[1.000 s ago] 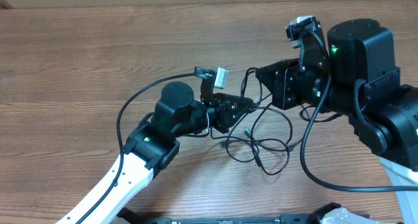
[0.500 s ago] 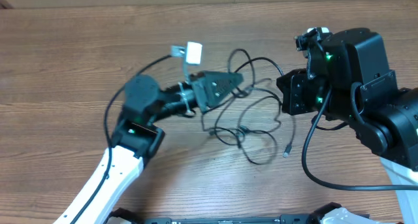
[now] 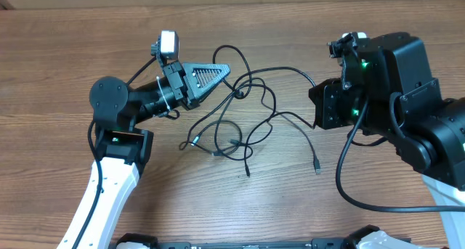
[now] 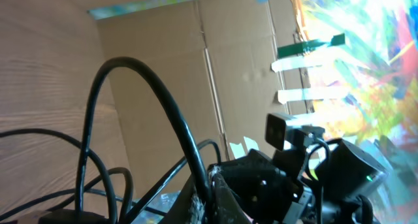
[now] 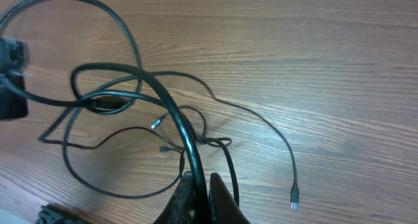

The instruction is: Untangle cables

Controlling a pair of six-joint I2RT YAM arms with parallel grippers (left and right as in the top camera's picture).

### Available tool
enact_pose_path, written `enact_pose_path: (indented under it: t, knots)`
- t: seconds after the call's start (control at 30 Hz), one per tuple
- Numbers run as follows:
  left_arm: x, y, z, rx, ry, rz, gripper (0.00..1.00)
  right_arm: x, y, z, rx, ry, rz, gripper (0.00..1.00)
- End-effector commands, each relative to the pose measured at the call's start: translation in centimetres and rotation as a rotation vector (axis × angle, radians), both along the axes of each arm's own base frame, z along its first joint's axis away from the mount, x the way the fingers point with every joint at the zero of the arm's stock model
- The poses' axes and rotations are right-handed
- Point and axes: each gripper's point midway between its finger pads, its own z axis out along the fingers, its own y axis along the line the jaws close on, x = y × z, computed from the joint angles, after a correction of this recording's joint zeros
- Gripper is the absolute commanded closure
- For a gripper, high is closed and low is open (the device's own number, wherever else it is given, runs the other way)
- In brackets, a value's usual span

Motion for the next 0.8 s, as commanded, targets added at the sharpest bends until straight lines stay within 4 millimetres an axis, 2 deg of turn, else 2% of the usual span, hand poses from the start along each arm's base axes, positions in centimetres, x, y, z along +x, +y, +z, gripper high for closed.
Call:
enact_pose_path:
  t: [0.0, 0.1, 0.17, 0.2, 0.23, 0.33, 0.4, 0.47, 0.57, 0.67, 0.73, 0.77]
  knots:
    - [-1.5, -0.8, 3.0, -0.06, -0.081, -0.037, 0.96, -0.3, 0.1, 0.5, 0.01, -0.013, 0.007, 0.96]
    - [-3.1, -2.7, 4.0, -0.123, -0.011, -0.116, 0.96, -0.1, 0.2, 0.6, 0.013, -0.021, 0.006, 0.96]
    - [-3.0, -3.7, 4.3, -0.15, -0.011, -0.088, 0.96, 0.1, 0.4, 0.6, 0.021, -0.023, 0.011, 0.96]
    - [-2.6, -3.8, 4.3, -0.151, -0.018, -0.065, 0.96, 0.2, 0.6, 0.6, 0.024, -0.02, 0.015, 0.96]
    - [-1.0, -3.4, 3.9, -0.15, -0.025, 0.038, 0.96, 0.1, 1.0, 0.4, 0.038, -0.008, 0.03, 0.96]
    - [1.3, -2.7, 3.0, -0.129, -0.018, 0.173, 0.96, 0.0, 1.5, 0.1, 0.052, 0.018, 0.052, 0.96]
    - [1.3, -2.7, 2.9, -0.115, -0.04, 0.182, 0.96, -0.1, 1.6, -0.3, 0.044, 0.039, 0.057, 0.96]
    - [0.5, -2.8, 3.7, -0.125, -0.085, 0.148, 0.96, 0.1, 1.2, -0.8, 0.018, 0.045, 0.044, 0.96]
    - [-0.1, -2.7, 4.4, -0.086, -0.234, 0.143, 0.96, 0.4, 0.8, -0.9, -0.006, 0.041, 0.023, 0.96]
    - [0.3, -2.3, 3.0, 0.017, -0.32, 0.155, 0.96, 0.4, 0.7, -0.9, -0.01, 0.039, 0.019, 0.96]
    - [1.3, -1.8, 0.8, 0.101, -0.3, 0.17, 0.96, 0.4, 0.7, -0.9, -0.009, 0.039, 0.02, 0.96]
    - [1.9, -1.4, -1.1, 0.158, -0.25, 0.18, 0.93, 0.4, 0.7, -0.9, -0.007, 0.041, 0.017, 0.96]
